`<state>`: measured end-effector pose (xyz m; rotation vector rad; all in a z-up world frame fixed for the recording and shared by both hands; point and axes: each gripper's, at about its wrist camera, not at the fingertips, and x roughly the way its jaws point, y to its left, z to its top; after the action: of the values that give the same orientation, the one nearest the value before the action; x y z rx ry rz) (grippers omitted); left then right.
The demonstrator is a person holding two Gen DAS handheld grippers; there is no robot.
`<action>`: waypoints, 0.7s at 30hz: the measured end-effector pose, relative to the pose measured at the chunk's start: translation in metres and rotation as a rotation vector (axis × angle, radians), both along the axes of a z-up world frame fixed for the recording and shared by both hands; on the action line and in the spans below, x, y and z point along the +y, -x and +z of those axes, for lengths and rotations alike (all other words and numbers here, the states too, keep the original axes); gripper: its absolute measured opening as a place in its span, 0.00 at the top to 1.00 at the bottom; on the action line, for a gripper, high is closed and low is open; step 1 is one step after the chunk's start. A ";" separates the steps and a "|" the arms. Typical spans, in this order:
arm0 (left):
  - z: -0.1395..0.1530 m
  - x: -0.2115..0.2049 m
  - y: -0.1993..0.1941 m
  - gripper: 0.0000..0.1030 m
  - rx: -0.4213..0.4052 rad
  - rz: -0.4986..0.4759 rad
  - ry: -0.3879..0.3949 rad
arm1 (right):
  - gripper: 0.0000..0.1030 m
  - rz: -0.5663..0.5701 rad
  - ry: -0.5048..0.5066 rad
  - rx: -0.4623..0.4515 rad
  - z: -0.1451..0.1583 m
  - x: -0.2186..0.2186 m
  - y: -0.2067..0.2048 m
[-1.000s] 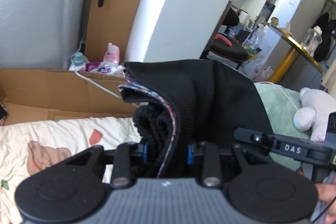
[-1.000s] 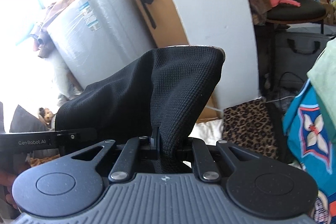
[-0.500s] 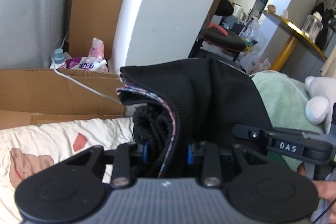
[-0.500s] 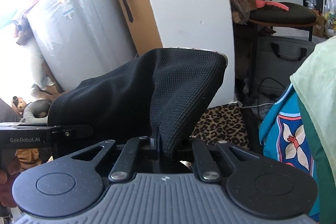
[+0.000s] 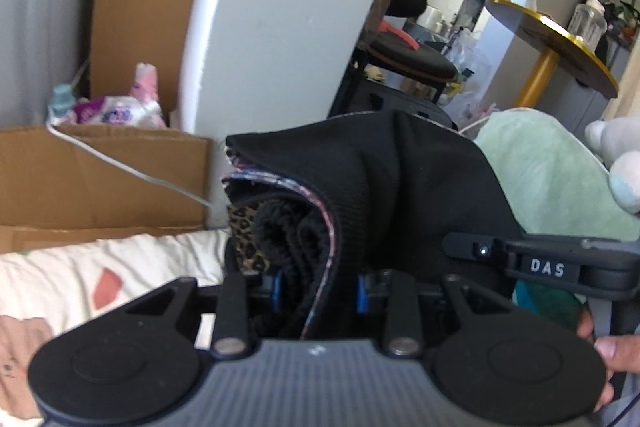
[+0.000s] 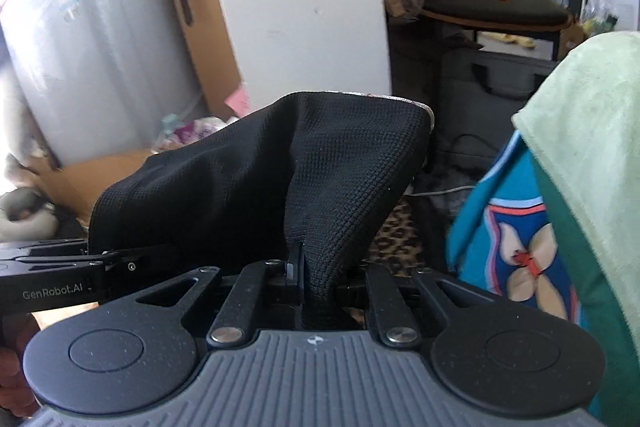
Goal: Fold clothes
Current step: 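Raise the shorts with both tools and carry them past the leopard cloth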
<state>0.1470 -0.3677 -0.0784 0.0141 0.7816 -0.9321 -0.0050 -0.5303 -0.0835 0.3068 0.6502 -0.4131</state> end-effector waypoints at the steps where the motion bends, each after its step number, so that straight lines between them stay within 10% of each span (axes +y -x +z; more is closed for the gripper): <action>1: -0.007 -0.005 -0.001 0.66 0.005 -0.006 0.006 | 0.90 -0.010 0.016 0.011 -0.004 -0.003 -0.001; 21: -0.125 -0.062 -0.049 0.66 0.123 -0.013 0.101 | 0.90 -0.058 0.115 0.047 -0.082 -0.065 -0.044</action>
<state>0.1964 -0.4300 -0.2039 -0.1275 0.8481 -0.9909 0.0391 -0.5955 -0.1652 0.2078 0.6621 -0.5122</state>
